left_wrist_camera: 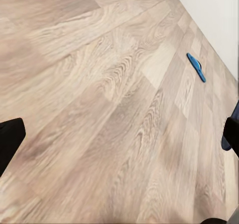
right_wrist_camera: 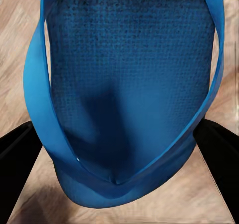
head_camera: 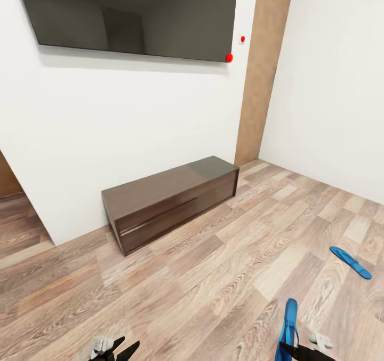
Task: In the bedroom, move the book from the bed onto either nightstand, and place the two sandals side by side next to the bed.
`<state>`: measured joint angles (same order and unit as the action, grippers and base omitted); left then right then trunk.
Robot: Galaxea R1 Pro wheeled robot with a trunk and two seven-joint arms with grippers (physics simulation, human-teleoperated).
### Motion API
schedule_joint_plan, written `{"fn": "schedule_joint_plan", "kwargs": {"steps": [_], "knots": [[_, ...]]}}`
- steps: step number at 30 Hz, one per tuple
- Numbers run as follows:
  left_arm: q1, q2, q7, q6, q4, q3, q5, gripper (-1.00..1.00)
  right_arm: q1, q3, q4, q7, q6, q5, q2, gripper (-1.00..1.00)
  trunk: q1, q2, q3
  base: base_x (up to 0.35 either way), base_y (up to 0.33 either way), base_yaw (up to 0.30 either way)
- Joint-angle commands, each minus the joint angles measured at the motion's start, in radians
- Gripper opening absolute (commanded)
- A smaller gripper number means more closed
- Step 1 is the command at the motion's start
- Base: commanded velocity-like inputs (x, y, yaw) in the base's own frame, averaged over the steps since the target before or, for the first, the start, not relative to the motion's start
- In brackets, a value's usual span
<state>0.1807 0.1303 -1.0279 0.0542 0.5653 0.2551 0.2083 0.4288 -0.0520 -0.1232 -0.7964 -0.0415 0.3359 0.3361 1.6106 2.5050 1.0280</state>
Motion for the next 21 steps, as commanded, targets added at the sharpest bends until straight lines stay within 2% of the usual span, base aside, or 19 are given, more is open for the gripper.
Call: {"fn": "schedule_joint_plan", "kwargs": {"steps": [1, 10, 18, 21], "knots": [[0.0, 0.0, -0.003, 0.006, -0.001, 0.001, 0.0, 1.0, 0.001, -0.006, 0.001, -0.004, -0.005, 0.0, 0.0, -1.0, 0.0, 0.0, 0.001, 0.0, 0.0, -0.279], [0.0, 0.0, -0.003, 0.006, -0.001, 0.001, 0.001, 1.0, 0.001, -0.006, 0.0, -0.004, -0.004, 0.0, 0.0, -1.0, 0.0, 0.0, 0.001, 0.005, 0.0, -0.271], [0.0, 0.0, -0.003, 0.004, -0.001, 0.001, 0.0, 1.0, 0.001, -0.006, 0.0, -0.001, -0.003, 0.001, 0.0, -1.0, 0.0, 0.0, 0.001, 0.285, 0.0, -0.031], [0.0, 0.0, -0.003, 0.004, -0.001, 0.001, 0.0, 1.0, 0.001, -0.006, 0.0, -0.001, -0.002, 0.003, 0.0, -1.0, 0.0, 0.0, 0.001, 0.102, 0.0, -0.001]]}}
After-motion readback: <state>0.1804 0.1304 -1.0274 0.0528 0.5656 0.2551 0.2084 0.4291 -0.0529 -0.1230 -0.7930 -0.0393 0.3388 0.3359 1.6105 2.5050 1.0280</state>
